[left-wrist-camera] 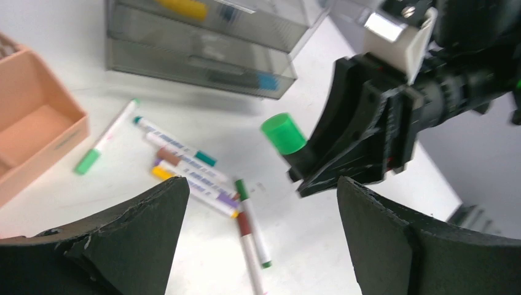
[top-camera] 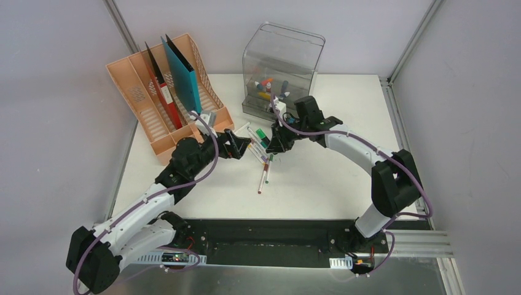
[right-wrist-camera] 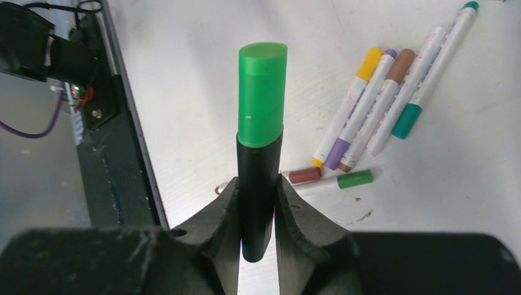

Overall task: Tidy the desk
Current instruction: Pick up the stationery from the center of the board, then place the stationery in the drawer.

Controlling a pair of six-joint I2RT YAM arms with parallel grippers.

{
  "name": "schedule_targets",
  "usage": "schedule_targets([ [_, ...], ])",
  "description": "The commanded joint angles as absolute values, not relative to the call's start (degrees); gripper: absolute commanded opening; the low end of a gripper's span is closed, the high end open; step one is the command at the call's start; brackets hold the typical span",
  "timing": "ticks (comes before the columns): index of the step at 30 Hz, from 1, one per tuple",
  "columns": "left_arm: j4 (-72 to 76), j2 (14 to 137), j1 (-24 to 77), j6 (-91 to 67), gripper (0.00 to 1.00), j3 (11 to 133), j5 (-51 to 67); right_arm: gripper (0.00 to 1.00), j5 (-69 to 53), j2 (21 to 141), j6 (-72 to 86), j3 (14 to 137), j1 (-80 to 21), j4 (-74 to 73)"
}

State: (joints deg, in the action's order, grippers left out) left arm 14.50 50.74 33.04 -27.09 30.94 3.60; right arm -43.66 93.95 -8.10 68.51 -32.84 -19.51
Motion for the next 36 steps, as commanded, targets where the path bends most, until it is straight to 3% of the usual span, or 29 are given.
schedule_targets([
  [1,2.8,46.9,33.3,-16.0,0.94,31.5,-4.2,0.00,-39.8,89.8,-15.7,71.4,-32.7,-22.5],
  [14,-9.6,38.5,33.3,-8.9,0.93,30.7,-12.6,0.00,-24.3,86.8,-26.1,76.9,-31.1,-30.2],
  [31,-10.6,37.6,33.4,-8.2,0.93,25.6,-16.5,0.00,-3.9,99.8,-40.0,94.7,-31.5,-38.5],
  [36,-10.9,36.4,33.4,-8.4,0.93,25.5,-16.6,0.05,-1.8,104.4,-41.7,99.3,-31.9,-40.1],
])
